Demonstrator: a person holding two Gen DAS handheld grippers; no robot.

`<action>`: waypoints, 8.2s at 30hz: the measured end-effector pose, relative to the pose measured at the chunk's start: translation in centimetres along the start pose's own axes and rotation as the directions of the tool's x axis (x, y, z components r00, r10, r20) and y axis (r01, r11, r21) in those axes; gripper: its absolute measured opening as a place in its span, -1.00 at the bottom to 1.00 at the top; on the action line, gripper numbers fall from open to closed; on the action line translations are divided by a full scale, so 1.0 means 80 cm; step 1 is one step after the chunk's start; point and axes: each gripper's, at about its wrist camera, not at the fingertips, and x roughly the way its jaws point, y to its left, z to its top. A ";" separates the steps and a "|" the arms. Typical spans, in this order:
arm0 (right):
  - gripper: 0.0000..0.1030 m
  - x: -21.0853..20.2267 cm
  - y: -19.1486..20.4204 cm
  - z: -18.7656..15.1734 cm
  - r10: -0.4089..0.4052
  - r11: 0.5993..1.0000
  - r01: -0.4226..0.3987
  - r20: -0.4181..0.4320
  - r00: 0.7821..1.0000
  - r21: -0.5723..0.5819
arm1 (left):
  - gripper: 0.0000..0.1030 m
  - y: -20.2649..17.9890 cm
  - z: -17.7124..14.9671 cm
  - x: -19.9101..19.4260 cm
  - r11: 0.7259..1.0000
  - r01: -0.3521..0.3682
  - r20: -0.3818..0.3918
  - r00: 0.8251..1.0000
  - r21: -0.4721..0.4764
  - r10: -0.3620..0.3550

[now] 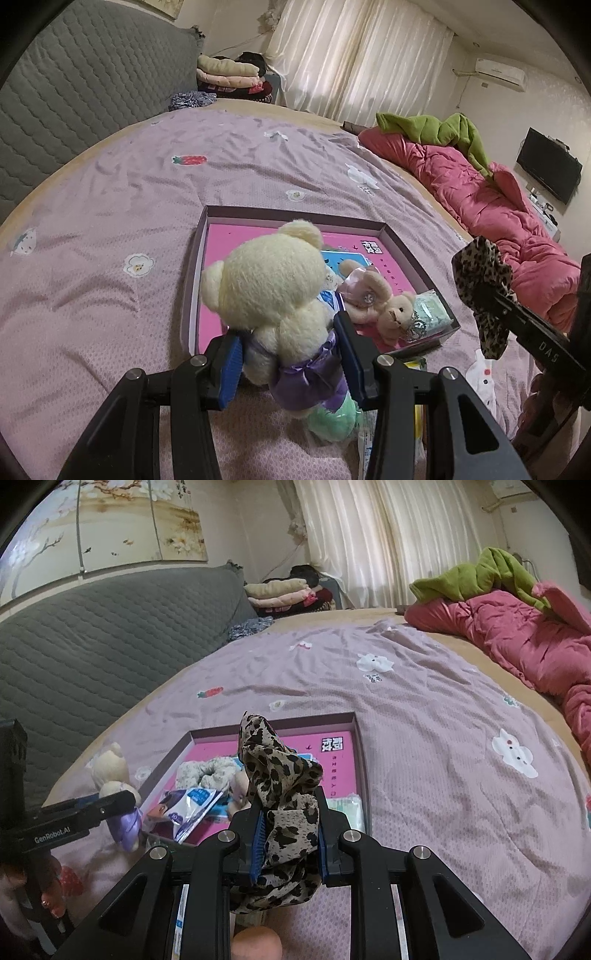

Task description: Organize soft objects

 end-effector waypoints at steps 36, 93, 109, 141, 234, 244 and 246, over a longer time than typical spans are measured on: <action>-0.56 0.029 -0.013 0.038 0.015 1.000 -0.015 0.023 1.000 0.002 | -0.09 0.032 0.029 0.031 0.997 -0.075 -0.045 0.996 -0.027 0.073; -0.52 0.126 -0.025 0.019 0.024 0.995 0.001 -0.249 0.968 0.098 | -0.09 0.021 0.030 0.081 1.000 -0.027 -0.146 0.989 0.011 0.028; -0.14 0.121 -0.021 0.021 -0.049 0.998 0.057 -0.237 0.970 0.027 | -0.09 0.035 0.035 0.080 0.997 -0.073 -0.141 0.988 -0.019 0.070; 0.22 0.101 -0.052 0.031 -0.203 0.978 0.207 -0.192 0.960 -0.001 | -0.08 0.040 0.034 0.080 0.997 -0.075 -0.160 0.985 -0.036 0.069; -0.21 0.015 0.033 -0.108 0.035 0.993 -0.070 -0.346 0.938 -0.090 | -0.15 0.001 -0.054 0.053 0.968 0.216 -0.277 0.930 -0.125 -0.244; -0.21 -0.006 0.023 -0.079 0.051 0.997 -0.062 -0.236 0.970 -0.042 | -0.18 0.002 -0.035 0.018 0.964 0.240 -0.178 0.950 -0.115 -0.257; -0.21 -0.009 0.025 -0.073 0.058 0.997 -0.068 -0.214 0.975 -0.038 | -0.18 0.001 -0.030 0.012 0.966 0.239 -0.155 0.955 -0.103 -0.253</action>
